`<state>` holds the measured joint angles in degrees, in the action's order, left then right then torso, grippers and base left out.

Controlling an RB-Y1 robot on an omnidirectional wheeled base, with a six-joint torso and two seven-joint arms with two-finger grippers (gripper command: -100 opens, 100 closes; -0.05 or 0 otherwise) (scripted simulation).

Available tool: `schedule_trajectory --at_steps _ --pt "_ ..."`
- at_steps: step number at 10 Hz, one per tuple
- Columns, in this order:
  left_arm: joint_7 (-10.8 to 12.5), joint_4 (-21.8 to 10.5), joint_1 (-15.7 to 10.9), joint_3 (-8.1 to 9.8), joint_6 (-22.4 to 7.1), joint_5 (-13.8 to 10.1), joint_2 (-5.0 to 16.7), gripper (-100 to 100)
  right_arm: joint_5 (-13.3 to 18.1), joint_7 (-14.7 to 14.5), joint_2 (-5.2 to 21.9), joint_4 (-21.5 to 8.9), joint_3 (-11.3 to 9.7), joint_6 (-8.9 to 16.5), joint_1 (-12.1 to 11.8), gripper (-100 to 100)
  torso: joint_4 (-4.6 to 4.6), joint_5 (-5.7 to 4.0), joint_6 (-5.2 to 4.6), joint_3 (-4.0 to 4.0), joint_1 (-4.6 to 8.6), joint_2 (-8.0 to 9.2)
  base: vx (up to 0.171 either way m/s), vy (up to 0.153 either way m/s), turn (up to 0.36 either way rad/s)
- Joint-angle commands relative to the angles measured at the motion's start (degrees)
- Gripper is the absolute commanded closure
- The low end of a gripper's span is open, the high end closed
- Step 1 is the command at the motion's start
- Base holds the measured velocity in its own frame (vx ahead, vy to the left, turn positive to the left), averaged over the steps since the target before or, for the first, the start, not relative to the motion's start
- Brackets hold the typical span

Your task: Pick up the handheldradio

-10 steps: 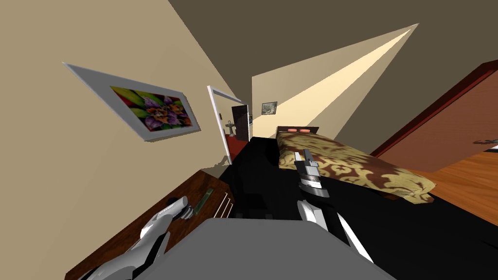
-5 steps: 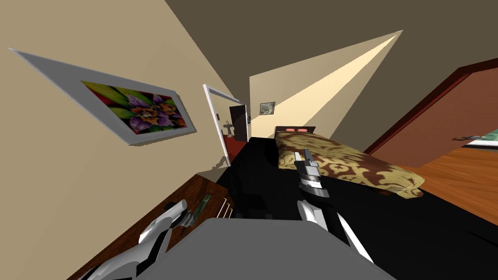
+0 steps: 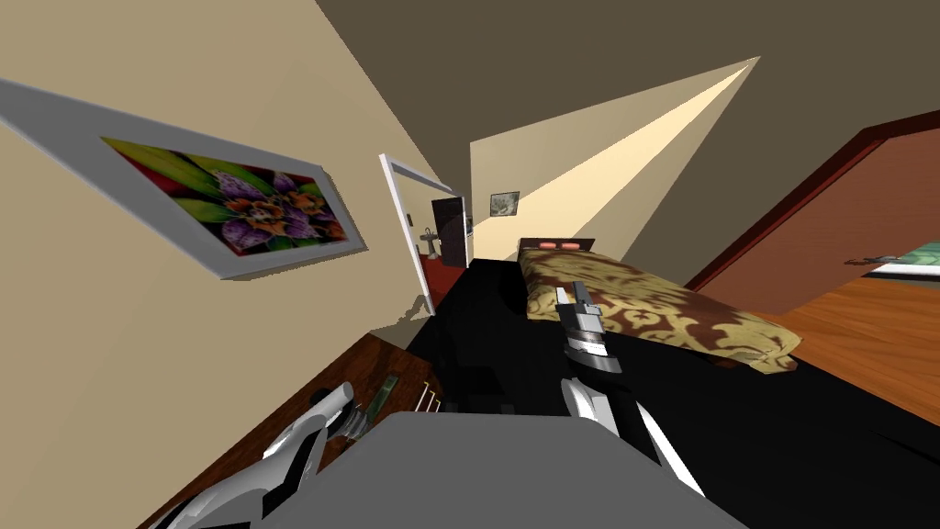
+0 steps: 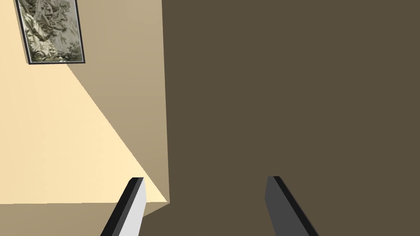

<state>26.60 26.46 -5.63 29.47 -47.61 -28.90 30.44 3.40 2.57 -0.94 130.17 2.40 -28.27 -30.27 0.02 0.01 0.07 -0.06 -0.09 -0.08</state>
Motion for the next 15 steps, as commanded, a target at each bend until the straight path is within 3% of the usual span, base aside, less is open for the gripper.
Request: schedule_trajectory --at_steps 1,2,5,7,8,12,13,14,15 --pt "0.00 0.00 0.00 0.00 0.00 0.00 0.00 0 0.00 0.00 0.00 0.00 0.00 0.00 0.00 0 0.00 0.00 0.00 0.00 0.00 0.00 0.004 0.006 0.000" --pt "-0.17 -0.78 0.20 -0.30 2.00 0.33 -1.37 -100 0.00 0.00 0.00 0.00 0.00 0.00 0.00 0 -0.02 -0.02 0.00 0.04 0.09 0.06 0.040 0.044 0.060" --pt "-0.45 -2.02 0.49 -0.74 5.02 0.82 -3.43 -100 0.00 0.00 0.00 0.00 0.00 0.00 0.00 0 0.01 0.03 0.01 -0.03 -0.13 -0.05 0.048 0.067 0.038" --pt "-0.91 -2.90 0.08 -0.66 5.38 0.63 -3.11 -100 0.00 0.00 0.00 0.00 0.00 0.00 0.00 0 0.00 0.00 0.00 -0.01 -0.02 -0.02 0.021 0.024 0.005" --pt "-0.80 -2.68 0.18 -0.67 5.31 0.67 -3.17 100 0.00 0.00 0.00 0.00 0.00 0.00 0.00 0 -0.01 -0.02 0.00 0.03 0.07 0.05 0.000 0.000 0.000" --pt "-0.81 -2.74 0.17 -0.68 5.25 0.65 -3.26 100 0.00 0.00 0.00 0.00 -0.01 0.00 0.01 0 -0.02 -0.04 0.00 0.05 0.03 0.09 0.000 0.000 0.000" --pt "-0.81 -2.74 0.17 -0.68 5.25 0.65 -3.26 0 0.00 0.00 0.00 0.00 -0.01 0.00 0.01 0 -0.03 -0.05 0.00 0.06 0.04 0.09 0.000 0.000 0.000" --pt "-0.31 -1.40 0.35 -0.52 3.51 0.58 -2.40 100 0.00 0.00 0.00 0.00 -0.01 0.00 0.01 0 -0.03 -0.05 0.00 0.06 0.04 0.09 -0.032 -0.027 -0.041" --pt "-0.31 -2.91 0.35 -0.52 3.51 0.58 -2.40 100 0.00 0.00 -0.01 0.00 -0.01 0.00 0.01 0 -0.05 -0.08 -0.01 0.09 0.08 0.16 -0.040 -0.043 -0.026"
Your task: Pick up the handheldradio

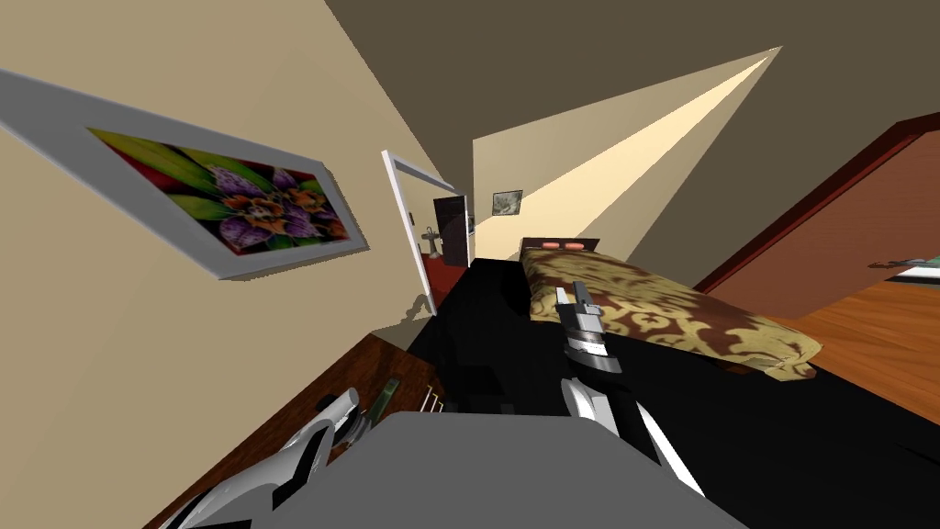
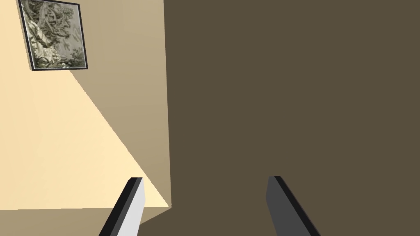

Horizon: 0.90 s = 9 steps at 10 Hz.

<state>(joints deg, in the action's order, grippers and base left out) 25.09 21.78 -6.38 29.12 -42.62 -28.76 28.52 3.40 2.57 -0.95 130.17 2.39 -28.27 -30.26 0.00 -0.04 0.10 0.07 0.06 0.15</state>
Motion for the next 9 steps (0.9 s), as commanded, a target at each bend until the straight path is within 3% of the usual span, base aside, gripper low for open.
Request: schedule_trajectory --at_steps 1,7,8,9 --pt "1.19 2.86 1.10 -0.17 -1.48 0.44 -0.48 100 0.00 0.00 0.00 0.00 0.00 0.00 0.00 0 0.00 0.00 0.00 0.00 0.00 0.00 -0.022 -0.030 0.013" --pt "1.52 4.72 0.76 0.35 -5.02 -0.13 1.92 100 0.00 0.00 0.00 0.00 0.00 0.00 0.00 0 -0.05 -0.10 -0.05 -0.01 0.04 -0.07 -0.016 -0.026 -0.021" --pt "0.95 3.25 0.24 0.34 -3.86 -0.23 1.88 100 0.00 0.00 0.00 0.00 0.00 0.00 0.00 0 -0.05 -0.11 -0.04 0.00 0.07 -0.06 -0.011 -0.017 -0.007" --pt "0.97 3.28 0.21 0.35 -4.01 -0.25 1.93 0 0.00 0.00 0.00 0.00 0.00 0.00 0.00 0 -0.04 -0.09 -0.03 -0.02 0.01 -0.08 0.000 0.000 0.000"
